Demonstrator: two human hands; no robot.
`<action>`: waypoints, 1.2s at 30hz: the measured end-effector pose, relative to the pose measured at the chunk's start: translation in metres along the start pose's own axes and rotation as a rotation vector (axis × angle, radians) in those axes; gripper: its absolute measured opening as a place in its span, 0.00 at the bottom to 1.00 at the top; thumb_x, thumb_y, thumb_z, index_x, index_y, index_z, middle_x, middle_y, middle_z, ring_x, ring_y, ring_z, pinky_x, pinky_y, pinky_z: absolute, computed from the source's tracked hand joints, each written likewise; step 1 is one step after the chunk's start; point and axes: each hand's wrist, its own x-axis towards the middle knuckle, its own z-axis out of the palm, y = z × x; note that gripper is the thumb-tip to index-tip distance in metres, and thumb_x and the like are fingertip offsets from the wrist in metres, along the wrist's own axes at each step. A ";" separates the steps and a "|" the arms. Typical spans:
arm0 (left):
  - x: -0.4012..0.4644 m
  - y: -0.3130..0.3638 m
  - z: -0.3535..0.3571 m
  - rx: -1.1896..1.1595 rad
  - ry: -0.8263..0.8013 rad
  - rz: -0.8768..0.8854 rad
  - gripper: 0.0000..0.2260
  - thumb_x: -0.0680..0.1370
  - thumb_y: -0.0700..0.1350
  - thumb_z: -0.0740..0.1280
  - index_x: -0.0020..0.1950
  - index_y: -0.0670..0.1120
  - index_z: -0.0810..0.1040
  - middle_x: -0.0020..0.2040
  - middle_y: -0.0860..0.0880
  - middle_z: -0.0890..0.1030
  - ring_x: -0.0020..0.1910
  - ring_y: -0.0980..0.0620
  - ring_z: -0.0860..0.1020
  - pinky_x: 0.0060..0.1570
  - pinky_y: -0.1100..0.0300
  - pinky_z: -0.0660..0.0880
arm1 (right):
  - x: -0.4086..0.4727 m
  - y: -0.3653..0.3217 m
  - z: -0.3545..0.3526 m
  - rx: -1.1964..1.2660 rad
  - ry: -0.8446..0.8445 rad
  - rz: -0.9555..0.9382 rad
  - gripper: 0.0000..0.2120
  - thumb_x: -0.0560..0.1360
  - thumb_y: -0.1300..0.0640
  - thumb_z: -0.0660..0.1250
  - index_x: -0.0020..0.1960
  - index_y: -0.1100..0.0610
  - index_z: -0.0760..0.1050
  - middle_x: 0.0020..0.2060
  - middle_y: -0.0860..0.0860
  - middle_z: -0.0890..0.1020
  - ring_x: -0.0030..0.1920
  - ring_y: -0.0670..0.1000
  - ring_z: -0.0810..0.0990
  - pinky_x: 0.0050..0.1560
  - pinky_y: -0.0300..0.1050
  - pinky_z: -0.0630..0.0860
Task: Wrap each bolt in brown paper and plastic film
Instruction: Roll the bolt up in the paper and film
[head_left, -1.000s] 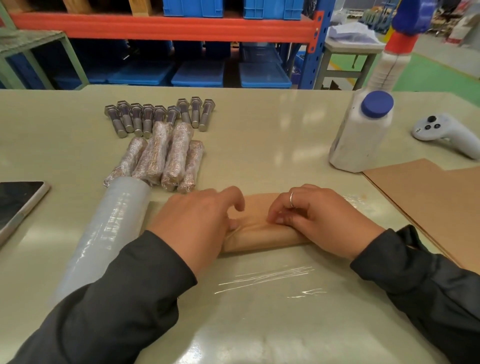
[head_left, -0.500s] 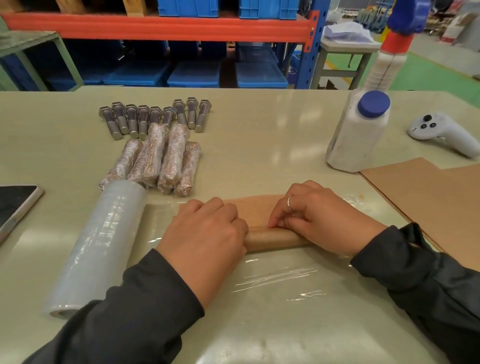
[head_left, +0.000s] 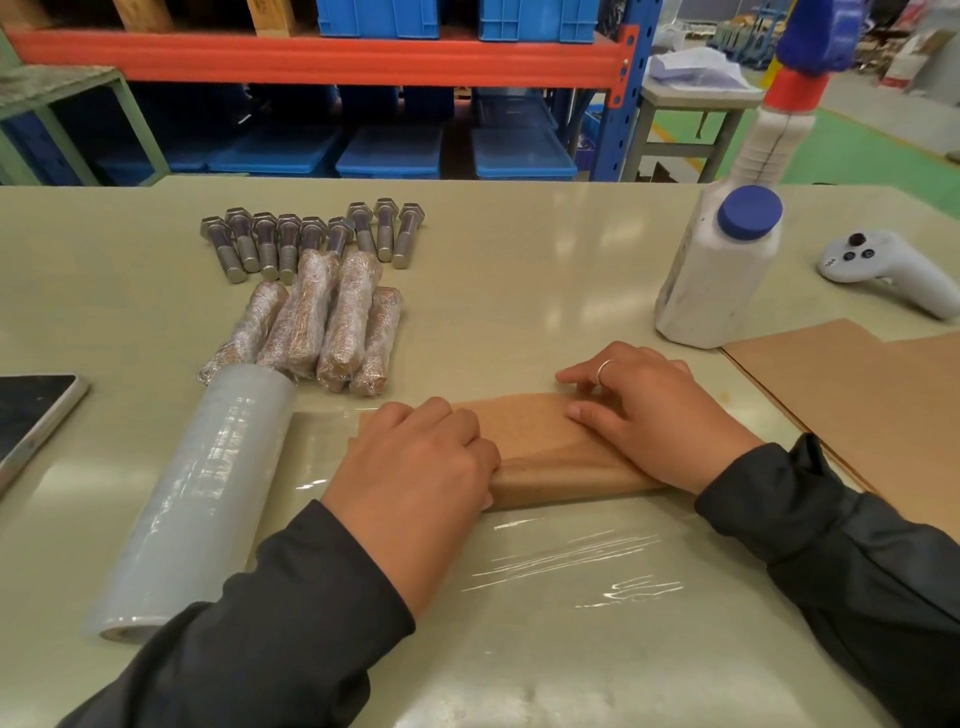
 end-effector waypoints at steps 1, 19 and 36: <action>0.000 0.000 0.000 -0.004 0.006 0.001 0.10 0.57 0.50 0.80 0.32 0.51 0.81 0.30 0.54 0.77 0.30 0.53 0.77 0.31 0.63 0.72 | 0.000 0.000 0.000 0.009 0.010 -0.007 0.13 0.77 0.51 0.64 0.61 0.46 0.75 0.48 0.43 0.73 0.53 0.46 0.70 0.53 0.40 0.57; -0.003 0.005 -0.002 0.040 0.072 -0.039 0.05 0.63 0.47 0.75 0.32 0.48 0.81 0.30 0.51 0.76 0.33 0.49 0.77 0.42 0.55 0.65 | -0.010 -0.012 -0.015 0.261 -0.156 -0.094 0.24 0.62 0.40 0.74 0.53 0.40 0.66 0.32 0.46 0.73 0.35 0.39 0.72 0.36 0.33 0.67; 0.006 -0.002 -0.020 -0.186 -0.027 -0.214 0.22 0.60 0.45 0.80 0.50 0.41 0.76 0.41 0.47 0.79 0.37 0.44 0.78 0.36 0.59 0.60 | -0.018 -0.019 -0.014 0.546 -0.315 -0.112 0.05 0.68 0.60 0.75 0.43 0.57 0.83 0.36 0.53 0.83 0.37 0.49 0.78 0.40 0.41 0.73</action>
